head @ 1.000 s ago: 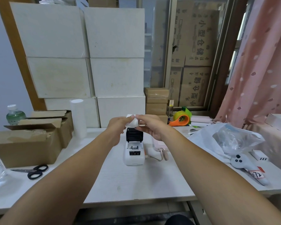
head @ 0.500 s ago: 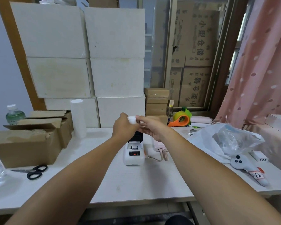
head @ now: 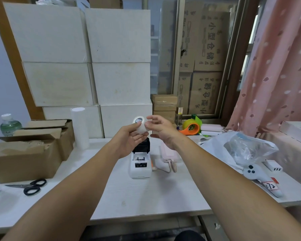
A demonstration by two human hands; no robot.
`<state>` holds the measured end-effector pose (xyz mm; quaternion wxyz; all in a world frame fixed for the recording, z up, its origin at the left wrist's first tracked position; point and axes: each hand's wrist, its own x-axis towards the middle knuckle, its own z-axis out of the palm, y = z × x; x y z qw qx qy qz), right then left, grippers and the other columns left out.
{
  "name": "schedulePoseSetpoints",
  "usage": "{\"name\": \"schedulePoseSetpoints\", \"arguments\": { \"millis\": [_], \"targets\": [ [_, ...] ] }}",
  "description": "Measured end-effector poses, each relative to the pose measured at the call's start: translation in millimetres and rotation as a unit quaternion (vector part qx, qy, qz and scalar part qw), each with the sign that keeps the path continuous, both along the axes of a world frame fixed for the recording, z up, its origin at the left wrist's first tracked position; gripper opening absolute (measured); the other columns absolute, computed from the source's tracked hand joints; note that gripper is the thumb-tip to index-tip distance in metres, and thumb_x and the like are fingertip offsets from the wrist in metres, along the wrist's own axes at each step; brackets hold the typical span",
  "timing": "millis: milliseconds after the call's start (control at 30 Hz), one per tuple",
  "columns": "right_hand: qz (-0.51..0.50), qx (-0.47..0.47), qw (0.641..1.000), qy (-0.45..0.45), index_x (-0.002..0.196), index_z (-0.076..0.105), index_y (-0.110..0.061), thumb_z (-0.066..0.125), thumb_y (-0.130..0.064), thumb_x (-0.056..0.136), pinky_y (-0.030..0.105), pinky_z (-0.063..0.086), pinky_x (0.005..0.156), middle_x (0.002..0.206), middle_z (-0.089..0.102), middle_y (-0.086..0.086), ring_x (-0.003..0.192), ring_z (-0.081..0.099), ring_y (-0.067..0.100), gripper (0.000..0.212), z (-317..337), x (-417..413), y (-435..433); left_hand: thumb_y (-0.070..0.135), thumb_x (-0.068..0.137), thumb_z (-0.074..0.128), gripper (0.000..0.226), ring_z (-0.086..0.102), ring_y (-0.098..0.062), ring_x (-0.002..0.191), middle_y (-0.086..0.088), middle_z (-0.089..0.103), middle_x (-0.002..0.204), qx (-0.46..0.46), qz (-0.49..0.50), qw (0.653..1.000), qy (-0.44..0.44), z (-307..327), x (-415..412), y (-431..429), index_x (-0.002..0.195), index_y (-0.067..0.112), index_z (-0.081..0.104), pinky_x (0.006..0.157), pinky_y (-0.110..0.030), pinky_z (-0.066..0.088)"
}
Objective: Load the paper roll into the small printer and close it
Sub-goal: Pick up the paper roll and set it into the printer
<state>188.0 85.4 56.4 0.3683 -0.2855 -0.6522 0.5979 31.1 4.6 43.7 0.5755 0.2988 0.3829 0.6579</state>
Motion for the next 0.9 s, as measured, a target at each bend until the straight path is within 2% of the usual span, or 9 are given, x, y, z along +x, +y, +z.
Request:
{"name": "schedulePoseSetpoints", "arguments": {
  "millis": [100,233,300,433,567,667,767,833,900],
  "targets": [
    [0.002,-0.003,1.0,-0.006,0.132,0.067,-0.02,0.078,-0.031,0.095,0.035,0.055,0.092,0.127,0.069,0.006,0.119,0.067,0.023,0.04,0,-2,0,0.021,0.095,0.068,0.022,0.07,-0.03,0.099,-0.017,0.074,0.104,0.017,-0.006,1.0,-0.015,3,1,-1,0.111,0.005,0.067,0.105,-0.039,0.051],
    [-0.042,-0.012,0.998,-0.046,0.12,0.074,-0.01,0.079,-0.046,0.091,0.032,0.051,0.084,0.114,0.075,0.004,0.1,0.064,0.017,0.048,1,-7,-2,0.025,0.095,0.067,0.032,0.071,-0.027,0.101,-0.016,0.074,0.106,0.031,-0.002,0.999,-0.017,3,1,1,0.117,0.001,0.064,0.106,-0.038,0.05],
    [-0.029,-0.042,0.998,-0.04,0.114,0.075,-0.01,0.079,-0.044,0.091,0.031,0.047,0.082,0.101,0.071,0.0,0.09,0.058,0.016,0.041,4,-10,-2,0.026,0.097,0.065,0.033,0.072,-0.027,0.107,-0.018,0.073,0.115,0.036,-0.006,0.999,-0.022,3,3,1,0.118,0.0,0.065,0.105,-0.037,0.05],
    [-0.007,-0.073,0.997,-0.001,0.111,0.071,-0.013,0.077,-0.034,0.095,0.028,0.043,0.075,0.093,0.07,0.003,0.081,0.058,0.014,0.027,6,-11,-3,0.032,0.099,0.061,0.042,0.068,-0.031,0.121,-0.021,0.07,0.127,0.024,-0.033,0.999,-0.014,3,5,-1,0.128,0.002,0.064,0.108,-0.04,0.048],
    [-0.005,-0.093,0.995,0.028,0.092,0.072,-0.008,0.077,-0.024,0.095,0.031,0.048,0.081,0.069,0.073,0.0,0.074,0.063,0.016,0.017,7,-13,-4,0.036,0.097,0.063,0.047,0.069,-0.032,0.115,-0.019,0.073,0.115,0.006,-0.019,1.0,0.005,5,6,0,0.134,0.007,0.061,0.104,-0.042,0.051],
    [-0.011,-0.083,0.996,0.022,0.101,0.074,-0.006,0.079,-0.023,0.093,0.035,0.047,0.086,0.076,0.076,-0.001,0.082,0.066,0.016,0.02,9,-11,-2,0.034,0.092,0.067,0.055,0.07,-0.031,0.097,-0.017,0.071,0.101,-0.007,-0.003,1.0,0.019,5,3,3,0.138,0.006,0.058,0.098,-0.042,0.055],
    [-0.005,-0.081,0.997,0.014,0.116,0.074,0.001,0.08,-0.023,0.092,0.037,0.047,0.088,0.09,0.077,0.004,0.088,0.067,0.018,0.034,10,-9,-1,0.032,0.093,0.066,0.05,0.07,-0.028,0.09,-0.016,0.073,0.095,-0.003,-0.008,1.0,0.023,7,2,4,0.136,0.006,0.059,0.102,-0.042,0.055],
    [-0.007,-0.061,0.998,0.0,0.115,0.076,-0.001,0.081,-0.025,0.091,0.041,0.048,0.093,0.097,0.077,0.006,0.094,0.068,0.02,0.034,10,-8,1,0.031,0.094,0.066,0.045,0.071,-0.028,0.089,-0.016,0.074,0.092,-0.002,-0.004,1.0,0.002,7,4,3,0.131,0.005,0.061,0.105,-0.041,0.053],
    [-0.021,-0.006,1.0,-0.023,0.109,0.076,-0.001,0.082,-0.027,0.091,0.038,0.049,0.093,0.099,0.076,0.007,0.096,0.066,0.018,0.033,10,-8,0,0.033,0.095,0.066,0.043,0.07,-0.03,0.094,-0.017,0.073,0.097,0.003,0.003,0.999,-0.038,5,6,5,0.126,0.004,0.062,0.107,-0.04,0.051]
  ]
}}
